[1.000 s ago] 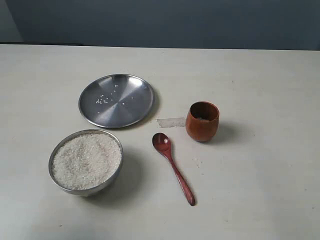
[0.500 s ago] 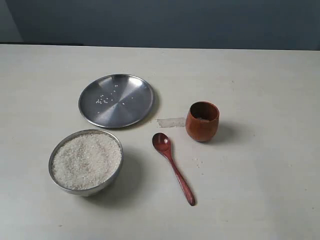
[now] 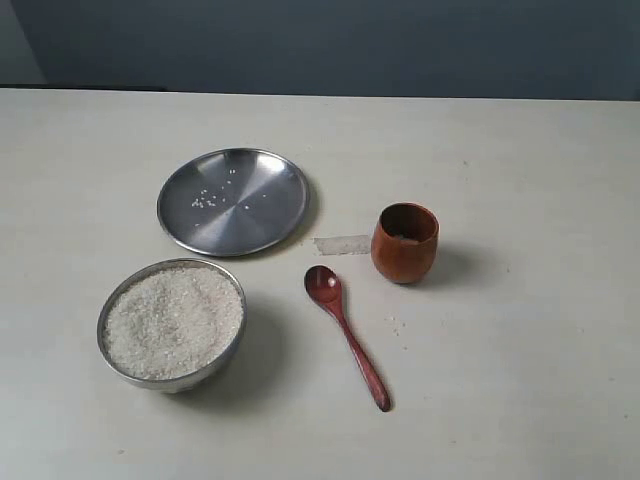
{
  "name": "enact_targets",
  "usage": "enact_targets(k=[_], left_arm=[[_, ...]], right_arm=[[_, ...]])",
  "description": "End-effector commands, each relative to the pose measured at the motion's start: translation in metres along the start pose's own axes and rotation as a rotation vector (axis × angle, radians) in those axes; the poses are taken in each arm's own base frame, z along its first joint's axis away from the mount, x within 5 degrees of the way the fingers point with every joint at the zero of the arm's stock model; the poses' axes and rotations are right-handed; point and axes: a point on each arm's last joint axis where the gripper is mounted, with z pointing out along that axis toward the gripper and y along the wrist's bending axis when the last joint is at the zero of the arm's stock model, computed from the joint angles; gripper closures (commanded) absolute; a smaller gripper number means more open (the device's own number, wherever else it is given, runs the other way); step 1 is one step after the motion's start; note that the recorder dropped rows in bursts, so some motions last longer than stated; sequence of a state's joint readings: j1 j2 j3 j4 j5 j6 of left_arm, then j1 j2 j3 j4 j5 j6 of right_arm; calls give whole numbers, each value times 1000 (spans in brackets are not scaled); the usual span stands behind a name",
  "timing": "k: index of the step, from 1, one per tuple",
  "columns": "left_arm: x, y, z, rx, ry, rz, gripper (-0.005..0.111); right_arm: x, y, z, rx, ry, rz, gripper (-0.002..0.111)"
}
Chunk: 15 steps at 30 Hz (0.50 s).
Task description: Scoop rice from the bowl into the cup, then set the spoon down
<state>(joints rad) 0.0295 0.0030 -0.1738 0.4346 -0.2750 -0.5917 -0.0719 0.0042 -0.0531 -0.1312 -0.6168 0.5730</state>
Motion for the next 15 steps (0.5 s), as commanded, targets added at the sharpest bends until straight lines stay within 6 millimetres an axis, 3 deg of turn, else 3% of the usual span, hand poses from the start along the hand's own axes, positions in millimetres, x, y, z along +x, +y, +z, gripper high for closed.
enact_targets(k=[1, 7, 12, 15], left_arm=[[-27, 10, 6, -182, 128, -117, 106], [-37, 14, 30, -260, 344, -189, 106], [-16, -2, 56, -17, 805, 1, 106], [2, -8, 67, 56, 1011, -52, 106]], right_arm=[[-17, 9, 14, 41, 139, -57, 108], [-38, 19, 39, 12, 179, -54, 108], [-31, 26, 66, -86, 329, -21, 108], [-15, 32, 83, -162, 465, 0, 108]])
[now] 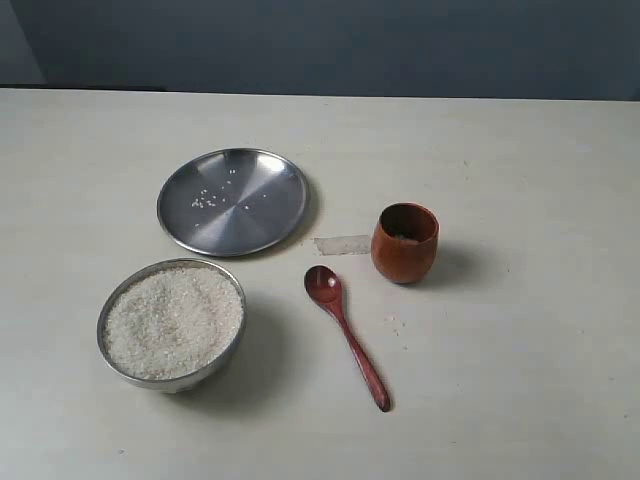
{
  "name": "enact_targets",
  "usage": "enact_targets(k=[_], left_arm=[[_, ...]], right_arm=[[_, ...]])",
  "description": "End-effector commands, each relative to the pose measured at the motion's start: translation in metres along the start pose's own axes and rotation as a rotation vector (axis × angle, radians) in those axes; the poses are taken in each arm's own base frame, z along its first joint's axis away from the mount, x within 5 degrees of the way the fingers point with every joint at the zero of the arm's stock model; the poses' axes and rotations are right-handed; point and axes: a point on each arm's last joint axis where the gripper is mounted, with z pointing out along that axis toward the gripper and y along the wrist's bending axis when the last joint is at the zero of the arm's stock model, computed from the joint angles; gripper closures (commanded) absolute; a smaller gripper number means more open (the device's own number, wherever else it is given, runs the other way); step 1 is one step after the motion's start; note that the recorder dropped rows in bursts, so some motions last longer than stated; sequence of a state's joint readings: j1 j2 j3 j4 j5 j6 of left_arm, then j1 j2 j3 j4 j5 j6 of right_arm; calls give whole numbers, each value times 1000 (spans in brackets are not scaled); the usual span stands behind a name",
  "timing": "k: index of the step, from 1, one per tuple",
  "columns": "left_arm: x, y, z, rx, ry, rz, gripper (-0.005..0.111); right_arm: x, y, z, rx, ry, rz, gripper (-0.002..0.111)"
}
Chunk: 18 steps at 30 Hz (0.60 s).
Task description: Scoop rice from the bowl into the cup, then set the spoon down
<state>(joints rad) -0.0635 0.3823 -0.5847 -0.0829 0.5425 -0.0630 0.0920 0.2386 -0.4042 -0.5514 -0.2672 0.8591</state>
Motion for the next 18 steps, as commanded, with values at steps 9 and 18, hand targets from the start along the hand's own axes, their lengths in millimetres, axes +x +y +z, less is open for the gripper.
enact_targets(k=[9, 18], left_arm=[[21, -13, 56, 137, 496, -4, 106], [18, -13, 58, 132, 460, -5, 106]], right_arm=[[96, 38, 75, -496, 890, 189, 108], [178, 28, 94, -468, 1238, 337, 108]])
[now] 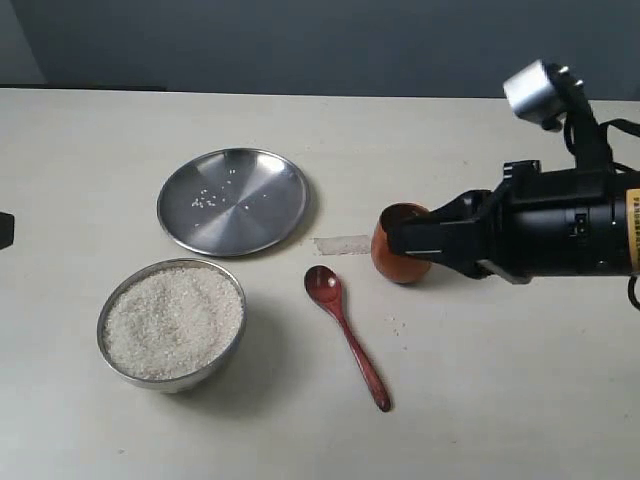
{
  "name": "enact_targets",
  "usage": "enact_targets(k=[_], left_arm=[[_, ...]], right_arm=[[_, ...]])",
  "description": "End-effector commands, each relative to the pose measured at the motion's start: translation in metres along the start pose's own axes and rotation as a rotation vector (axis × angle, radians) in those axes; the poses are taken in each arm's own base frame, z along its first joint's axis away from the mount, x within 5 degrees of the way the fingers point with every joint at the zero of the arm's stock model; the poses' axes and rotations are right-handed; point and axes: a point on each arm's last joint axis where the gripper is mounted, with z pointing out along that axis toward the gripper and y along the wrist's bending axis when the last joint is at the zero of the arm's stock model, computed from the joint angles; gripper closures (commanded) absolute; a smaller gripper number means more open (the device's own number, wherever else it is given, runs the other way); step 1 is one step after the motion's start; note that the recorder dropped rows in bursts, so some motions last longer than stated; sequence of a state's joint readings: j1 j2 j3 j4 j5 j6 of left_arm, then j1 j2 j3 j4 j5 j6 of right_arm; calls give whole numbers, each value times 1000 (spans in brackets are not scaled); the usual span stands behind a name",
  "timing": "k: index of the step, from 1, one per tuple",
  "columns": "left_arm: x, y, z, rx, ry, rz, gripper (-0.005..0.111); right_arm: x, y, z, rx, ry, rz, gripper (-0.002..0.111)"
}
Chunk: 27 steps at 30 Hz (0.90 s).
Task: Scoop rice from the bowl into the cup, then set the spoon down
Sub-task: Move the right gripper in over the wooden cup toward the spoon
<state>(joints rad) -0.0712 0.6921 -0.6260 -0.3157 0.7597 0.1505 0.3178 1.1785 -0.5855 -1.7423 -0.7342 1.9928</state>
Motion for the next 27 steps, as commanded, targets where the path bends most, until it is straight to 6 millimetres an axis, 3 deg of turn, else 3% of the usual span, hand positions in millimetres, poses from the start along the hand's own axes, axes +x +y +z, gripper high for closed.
enact_targets(k=[1, 17, 24, 27], left_arm=[[-2, -1, -1, 6, -15, 2, 106], [-2, -1, -1, 4, -15, 4, 106], [-2, -1, -1, 4, -15, 4, 106], [-2, -1, -1, 3, -15, 5, 106]], right_arm=[[0, -5, 6, 5, 22, -14, 108], [0, -6, 6, 12, 19, -22, 108], [-15, -38, -1, 383, -134, -36, 109], [-17, -43, -3, 447, -143, -104, 109]])
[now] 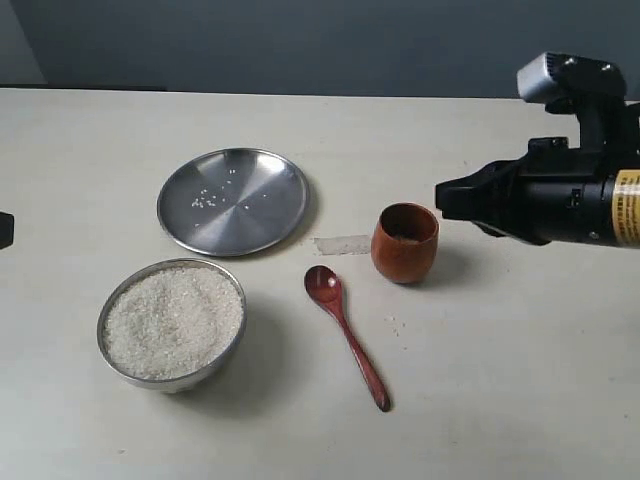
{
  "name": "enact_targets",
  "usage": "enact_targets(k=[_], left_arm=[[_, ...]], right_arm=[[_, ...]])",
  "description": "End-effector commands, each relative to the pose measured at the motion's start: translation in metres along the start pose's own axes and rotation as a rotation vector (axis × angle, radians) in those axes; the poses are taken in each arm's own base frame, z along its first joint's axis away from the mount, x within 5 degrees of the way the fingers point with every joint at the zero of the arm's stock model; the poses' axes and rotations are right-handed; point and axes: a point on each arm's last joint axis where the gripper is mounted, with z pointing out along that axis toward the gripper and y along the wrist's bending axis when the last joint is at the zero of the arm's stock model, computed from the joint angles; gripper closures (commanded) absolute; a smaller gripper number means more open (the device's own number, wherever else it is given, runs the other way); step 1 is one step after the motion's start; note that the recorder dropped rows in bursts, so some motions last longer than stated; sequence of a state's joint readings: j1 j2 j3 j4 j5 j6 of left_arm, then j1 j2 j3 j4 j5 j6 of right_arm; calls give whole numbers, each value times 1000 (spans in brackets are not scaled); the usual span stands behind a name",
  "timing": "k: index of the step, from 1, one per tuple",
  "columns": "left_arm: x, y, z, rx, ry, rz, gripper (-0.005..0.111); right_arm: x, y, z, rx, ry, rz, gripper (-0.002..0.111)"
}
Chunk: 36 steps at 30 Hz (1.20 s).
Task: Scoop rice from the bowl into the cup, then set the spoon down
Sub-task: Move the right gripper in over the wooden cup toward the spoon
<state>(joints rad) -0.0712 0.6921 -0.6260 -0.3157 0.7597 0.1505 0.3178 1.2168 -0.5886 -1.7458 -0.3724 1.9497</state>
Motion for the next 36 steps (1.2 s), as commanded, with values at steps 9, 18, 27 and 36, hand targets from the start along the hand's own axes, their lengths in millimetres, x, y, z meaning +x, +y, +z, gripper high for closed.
enact_targets(k=[9, 18, 27, 36], left_arm=[[-2, -1, -1, 2, -14, 6, 106], [-2, -1, -1, 2, -14, 6, 106], [-2, -1, -1, 1, -14, 8, 106], [-2, -1, -1, 1, -14, 8, 106]], right_arm=[[-23, 5, -29, 321, -225, -357, 109], [-10, 36, -29, 387, -176, -573, 109], [28, 36, 7, 446, 189, -627, 109], [21, 61, 38, 345, 336, -445, 109]])
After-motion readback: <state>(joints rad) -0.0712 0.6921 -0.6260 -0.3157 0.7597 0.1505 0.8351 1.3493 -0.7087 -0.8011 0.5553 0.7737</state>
